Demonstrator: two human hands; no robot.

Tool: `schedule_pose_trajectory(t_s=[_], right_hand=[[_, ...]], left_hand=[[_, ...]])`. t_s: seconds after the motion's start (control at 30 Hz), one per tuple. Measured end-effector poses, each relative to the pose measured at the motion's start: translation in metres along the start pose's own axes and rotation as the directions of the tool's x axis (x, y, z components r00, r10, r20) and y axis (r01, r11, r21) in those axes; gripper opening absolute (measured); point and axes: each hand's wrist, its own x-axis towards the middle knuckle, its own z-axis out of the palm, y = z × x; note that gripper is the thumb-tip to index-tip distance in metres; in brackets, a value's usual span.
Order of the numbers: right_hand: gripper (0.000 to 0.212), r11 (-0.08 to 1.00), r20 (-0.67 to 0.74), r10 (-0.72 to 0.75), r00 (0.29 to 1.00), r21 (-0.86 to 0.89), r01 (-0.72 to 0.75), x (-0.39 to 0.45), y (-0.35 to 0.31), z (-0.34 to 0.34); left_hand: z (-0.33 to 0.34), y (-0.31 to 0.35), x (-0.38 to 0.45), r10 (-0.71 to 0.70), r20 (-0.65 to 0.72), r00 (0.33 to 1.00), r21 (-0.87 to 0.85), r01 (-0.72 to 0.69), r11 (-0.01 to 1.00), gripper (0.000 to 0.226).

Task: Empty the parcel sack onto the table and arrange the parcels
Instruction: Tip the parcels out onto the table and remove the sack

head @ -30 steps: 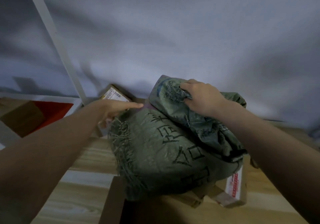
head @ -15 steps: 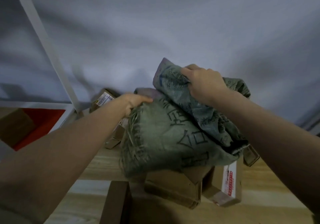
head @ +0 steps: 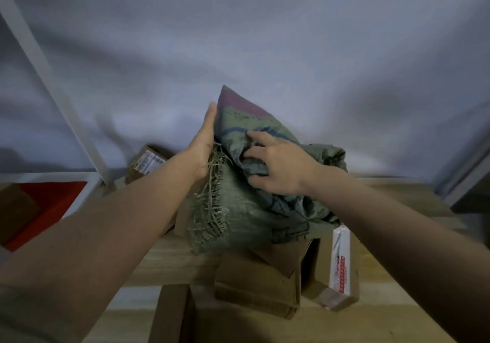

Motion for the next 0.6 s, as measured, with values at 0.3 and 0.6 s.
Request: schedule_pose_trajectory(t_s=[0.3,0.6], right_hand=[[0.046,0.952,-0.184,0.135,0.974,0.296,-0.077,-0.007,-0.02,-0.033],[0.077,0.257,-0.068,0.801,0.594,0.936,-0.24,-0.026,0.073,-0.042]], left_hand=[[-0.014,0.0,0.002,0.125,-0.062,0.99,-0.038,-0.127,0.991,0.043],[0.002,0.038,-0.006,0.331,-0.108,0.938,-0.247,-0.347,0.905,0.029]])
